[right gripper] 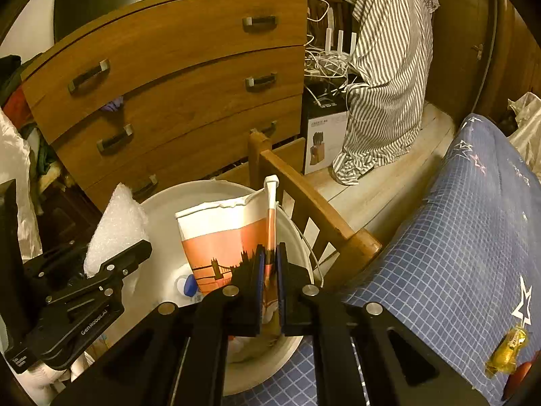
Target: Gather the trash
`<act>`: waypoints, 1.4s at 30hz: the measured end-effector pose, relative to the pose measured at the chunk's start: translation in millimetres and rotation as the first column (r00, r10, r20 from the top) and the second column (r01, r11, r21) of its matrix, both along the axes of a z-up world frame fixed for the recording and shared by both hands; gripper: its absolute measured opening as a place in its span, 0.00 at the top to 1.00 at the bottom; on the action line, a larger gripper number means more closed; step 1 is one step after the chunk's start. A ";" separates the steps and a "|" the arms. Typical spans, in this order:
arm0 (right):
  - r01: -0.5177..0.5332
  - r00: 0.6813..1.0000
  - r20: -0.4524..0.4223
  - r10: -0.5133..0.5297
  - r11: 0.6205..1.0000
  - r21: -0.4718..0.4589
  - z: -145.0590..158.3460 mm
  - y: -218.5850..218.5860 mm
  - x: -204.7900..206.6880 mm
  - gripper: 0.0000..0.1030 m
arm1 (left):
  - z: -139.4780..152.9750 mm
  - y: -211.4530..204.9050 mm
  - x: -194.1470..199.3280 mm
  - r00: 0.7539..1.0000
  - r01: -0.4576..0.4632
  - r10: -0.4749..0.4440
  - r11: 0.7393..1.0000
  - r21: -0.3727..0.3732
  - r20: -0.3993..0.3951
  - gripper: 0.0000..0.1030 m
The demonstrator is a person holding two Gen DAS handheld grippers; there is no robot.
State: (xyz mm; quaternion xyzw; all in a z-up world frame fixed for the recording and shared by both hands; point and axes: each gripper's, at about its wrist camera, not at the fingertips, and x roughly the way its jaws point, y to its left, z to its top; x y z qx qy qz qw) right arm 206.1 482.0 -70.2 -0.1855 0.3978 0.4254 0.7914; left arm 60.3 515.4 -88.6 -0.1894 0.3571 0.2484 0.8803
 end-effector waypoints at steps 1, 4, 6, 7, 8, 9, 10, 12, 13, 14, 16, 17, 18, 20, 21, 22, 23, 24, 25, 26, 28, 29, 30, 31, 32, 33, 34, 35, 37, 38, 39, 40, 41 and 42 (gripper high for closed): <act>-0.001 1.000 -0.001 0.001 1.000 -0.001 -1.5 1.3 0.3 0.93 | -0.4 0.8 0.3 1.000 -0.002 0.002 1.000 0.001 -0.001 0.75; -0.003 1.000 -0.005 0.003 1.000 -0.003 -3.6 1.4 1.2 0.93 | 0.7 2.3 2.3 1.000 -0.002 0.002 1.000 0.002 -0.005 0.74; -0.006 1.000 -0.006 0.006 1.000 -0.006 -4.6 2.9 1.0 0.93 | 1.0 3.2 3.1 1.000 -0.003 0.003 1.000 0.005 -0.010 0.73; -0.004 1.000 -0.006 0.004 1.000 -0.003 -4.4 2.3 1.8 0.92 | 0.6 3.6 3.7 1.000 -0.007 0.007 1.000 0.009 -0.020 0.60; -0.004 1.000 -0.008 0.004 1.000 0.002 -3.4 0.4 2.3 0.89 | 0.9 4.2 2.8 0.999 -0.018 0.018 1.000 0.015 -0.027 0.50; -0.006 1.000 -0.019 0.006 1.000 0.013 -2.6 -1.8 3.5 0.81 | 1.6 4.7 1.3 0.999 -0.031 0.031 0.999 0.023 -0.026 0.36; -0.005 1.000 -0.024 0.005 1.000 0.024 -1.4 -4.6 4.2 0.75 | 2.5 5.3 -0.8 0.999 -0.044 0.045 0.999 0.031 -0.024 0.34; 0.002 1.000 -0.021 -0.001 0.999 0.043 1.9 -11.1 4.3 0.70 | 3.6 7.2 -4.6 0.998 -0.062 0.063 0.997 0.034 -0.022 0.31; 0.005 1.000 -0.024 -0.004 0.998 0.057 4.0 -15.1 4.0 0.70 | 4.5 8.1 -6.5 0.997 -0.069 0.070 0.997 0.037 -0.019 0.25; 0.005 1.000 -0.027 -0.003 0.998 0.066 6.0 -18.1 3.8 0.70 | 6.2 8.5 -9.4 0.996 -0.082 0.083 0.996 0.042 -0.014 0.23; 0.000 1.000 -0.029 0.003 0.996 0.086 11.0 -25.2 1.3 0.69 | 9.4 7.8 -13.9 0.995 -0.099 0.100 0.994 0.048 -0.011 0.21; -0.012 0.999 -0.029 0.015 0.995 0.098 14.5 -30.8 -1.8 0.67 | 12.8 5.7 -17.7 0.995 -0.102 0.102 0.994 0.049 -0.004 0.19; -0.022 0.999 -0.027 0.025 0.994 0.105 17.3 -36.1 -4.6 0.66 | 17.1 2.4 -22.5 0.995 -0.104 0.104 0.993 0.056 0.005 0.15; -0.047 0.998 -0.031 0.052 0.990 0.130 23.8 -47.5 -10.2 0.60 | 26.7 -5.5 -34.5 0.991 -0.137 0.136 0.987 0.086 0.020 0.07; -0.063 0.997 -0.034 0.068 0.988 0.144 27.6 -54.0 -13.8 0.52 | 31.5 -8.8 -40.2 0.988 -0.151 0.148 0.984 0.093 0.036 0.06; -0.083 0.996 -0.026 0.088 0.984 0.158 32.9 -63.7 -19.2 0.47 | 38.8 -15.4 -50.9 0.986 -0.159 0.152 0.982 0.098 0.074 0.06; -0.098 0.995 -0.016 0.102 0.981 0.170 37.4 -70.0 -24.9 0.39 | 43.4 -19.4 -57.2 0.984 -0.159 0.149 0.982 0.099 0.097 0.06; -0.114 0.993 -0.002 0.117 0.976 0.184 42.5 -78.9 -31.5 0.34 | 49.2 -27.1 -66.7 0.982 -0.156 0.143 0.982 0.105 0.124 0.06; -0.123 0.992 0.009 0.123 0.974 0.192 46.5 -84.8 -37.3 0.32 | 53.8 -33.8 -74.2 0.981 -0.150 0.134 0.983 0.110 0.141 0.06; -0.139 0.990 0.033 0.135 0.967 0.215 53.0 -96.7 -47.4 0.28 | 57.1 -39.5 -79.8 0.979 -0.146 0.127 0.982 0.116 0.158 0.06; -0.159 0.986 0.086 0.141 0.954 0.254 61.3 -117.1 -63.4 0.25 | 63.8 -54.8 -93.4 0.973 -0.147 0.117 0.979 0.143 0.198 0.06; -0.168 0.984 0.102 0.145 0.946 0.277 63.8 -130.6 -71.7 0.23 | 66.3 -62.5 -100.9 0.969 -0.150 0.114 0.976 0.155 0.219 0.06; -0.166 0.984 0.114 0.138 0.940 0.299 65.1 -143.4 -78.0 0.23 | 67.6 -66.4 -105.4 0.968 -0.148 0.112 0.978 0.148 0.226 0.06; -0.169 0.983 0.121 0.136 0.933 0.318 65.4 -153.6 -83.1 0.22 | 68.4 -69.1 -110.0 0.966 -0.145 0.112 0.981 0.129 0.233 0.06; -0.174 0.983 0.119 0.142 0.929 0.327 64.9 -160.5 -86.5 0.21 | 68.7 -71.2 -113.3 0.964 -0.142 0.110 0.983 0.119 0.242 0.06; -0.173 0.983 0.119 0.140 0.926 0.335 64.3 -167.2 -89.9 0.21 | 68.9 -73.6 -114.9 0.963 -0.145 0.112 0.982 0.121 0.243 0.06; -0.170 0.983 0.122 0.135 0.923 0.345 64.2 -173.9 -93.2 0.21 | 69.0 -76.5 -115.7 0.963 -0.154 0.120 0.980 0.126 0.241 0.06; -0.177 0.982 0.123 0.141 0.916 0.361 64.3 -182.6 -98.2 0.21 | 68.4 -77.7 -116.9 0.962 -0.157 0.124 0.980 0.123 0.242 0.06; -0.180 0.981 0.131 0.142 0.913 0.367 64.2 -191.5 -103.5 0.21 | 66.4 -80.4 -118.5 0.962 -0.165 0.133 0.980 0.115 0.240 0.06; -0.189 0.979 0.138 0.147 0.910 0.370 64.8 -196.9 -106.4 0.21 | 65.4 -82.0 -120.3 0.962 -0.160 0.130 0.981 0.111 0.242 0.06; -0.197 0.978 0.139 0.155 0.908 0.371 64.4 -201.6 -108.7 0.21 | 64.2 -86.0 -121.7 0.962 -0.155 0.124 0.981 0.115 0.242 0.06; -0.200 0.977 0.141 0.157 0.905 0.375 65.1 -206.2 -109.9 0.21 | 63.1 -90.2 -122.6 0.964 -0.151 0.118 0.981 0.125 0.237 0.06; -0.202 0.977 0.143 0.158 0.904 0.378 65.3 -207.0 -110.9 0.21 | 62.3 -93.4 -122.8 0.966 -0.146 0.112 0.980 0.134 0.232 0.06; -0.199 0.978 0.142 0.156 0.902 0.383 65.9 -210.6 -111.5 0.21 | 61.8 -95.7 -123.6 0.967 -0.142 0.107 0.980 0.138 0.231 0.06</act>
